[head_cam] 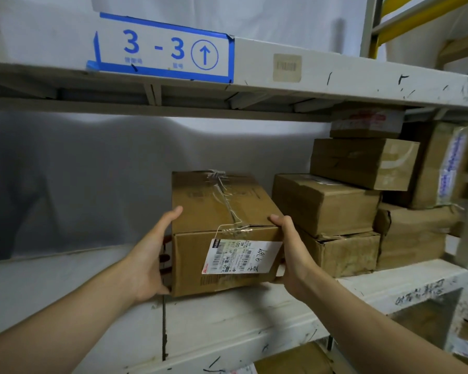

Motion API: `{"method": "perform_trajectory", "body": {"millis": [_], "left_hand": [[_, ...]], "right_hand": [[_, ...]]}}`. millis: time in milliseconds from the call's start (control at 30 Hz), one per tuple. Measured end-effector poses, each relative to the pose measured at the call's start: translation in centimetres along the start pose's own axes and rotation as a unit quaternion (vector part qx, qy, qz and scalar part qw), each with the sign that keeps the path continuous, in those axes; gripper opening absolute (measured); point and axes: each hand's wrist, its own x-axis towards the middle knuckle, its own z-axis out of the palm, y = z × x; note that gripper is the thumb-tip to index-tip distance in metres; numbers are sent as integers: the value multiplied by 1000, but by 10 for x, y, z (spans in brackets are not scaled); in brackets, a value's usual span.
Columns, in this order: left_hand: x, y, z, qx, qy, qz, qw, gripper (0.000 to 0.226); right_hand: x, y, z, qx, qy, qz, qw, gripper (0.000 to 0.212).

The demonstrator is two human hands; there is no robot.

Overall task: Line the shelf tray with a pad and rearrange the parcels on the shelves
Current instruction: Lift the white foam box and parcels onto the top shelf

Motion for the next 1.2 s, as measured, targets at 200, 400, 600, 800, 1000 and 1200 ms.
{"method": "perform_trajectory", "body": {"millis": [200,400,600,800,1000,1200], "left_hand": [[-49,-14,9,18,-66,22,997,94],[-106,-36,50,60,-44,62,995,105],[-156,-56,107,112,-59,102,987,119],[-192,-76,146,114,-82,84,987,111],[-222,-85,158,115,-95,163,975,99],[-242,-69,177,129,-124,242,954,105]], "right_hand": [[-37,-6,-23,1,1,-67,998,48],[-87,1,-63,64,29,-119,990,45],[-139,31,-119,173,78,-138,972,43],[-167,36,-166,186,98,-173,962,58],[-185,36,-178,226,89,-210,947,53],[-202,16,-190,278,110,-262,918,78]]}}
